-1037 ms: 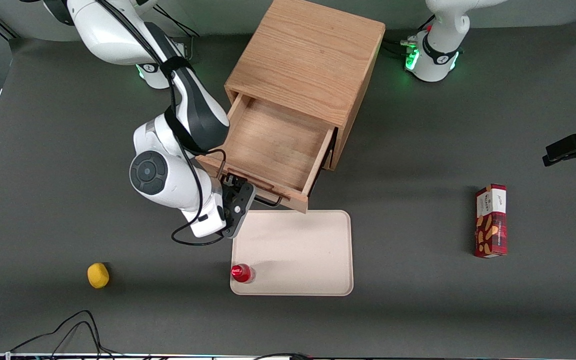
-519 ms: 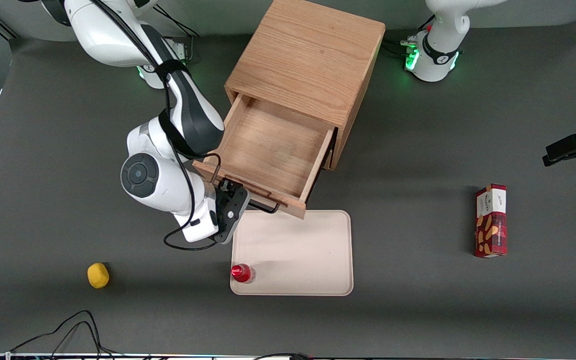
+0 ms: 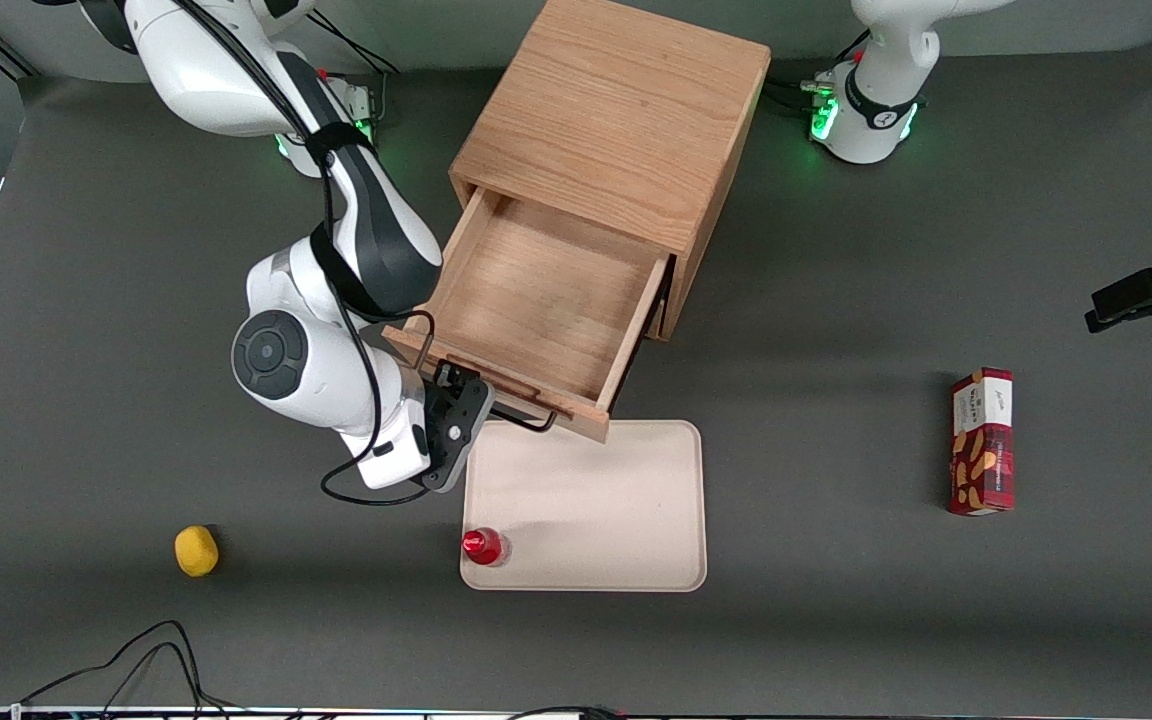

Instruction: Open upper drawer

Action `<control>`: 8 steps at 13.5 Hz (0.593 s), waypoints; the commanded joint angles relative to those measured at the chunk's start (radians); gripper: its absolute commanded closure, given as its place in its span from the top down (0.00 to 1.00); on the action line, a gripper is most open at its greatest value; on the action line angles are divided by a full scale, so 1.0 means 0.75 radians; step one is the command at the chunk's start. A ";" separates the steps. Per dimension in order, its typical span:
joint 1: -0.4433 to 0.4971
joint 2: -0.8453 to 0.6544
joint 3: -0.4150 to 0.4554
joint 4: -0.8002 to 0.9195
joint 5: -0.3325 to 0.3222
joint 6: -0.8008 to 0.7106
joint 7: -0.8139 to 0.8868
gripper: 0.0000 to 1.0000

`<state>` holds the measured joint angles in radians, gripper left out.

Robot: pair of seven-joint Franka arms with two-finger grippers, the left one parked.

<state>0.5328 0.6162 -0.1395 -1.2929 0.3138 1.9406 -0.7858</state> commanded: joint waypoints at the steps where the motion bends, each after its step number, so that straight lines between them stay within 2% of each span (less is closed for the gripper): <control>1: -0.007 0.027 -0.008 0.061 0.038 -0.018 -0.038 1.00; 3: -0.007 0.007 -0.006 0.071 0.040 -0.027 -0.034 1.00; 5: -0.007 -0.008 -0.008 0.073 0.091 -0.045 -0.030 1.00; 8: -0.025 -0.058 -0.006 0.075 0.095 -0.131 -0.030 1.00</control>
<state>0.5293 0.6046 -0.1400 -1.2463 0.3516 1.8992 -0.7859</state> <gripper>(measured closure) 0.000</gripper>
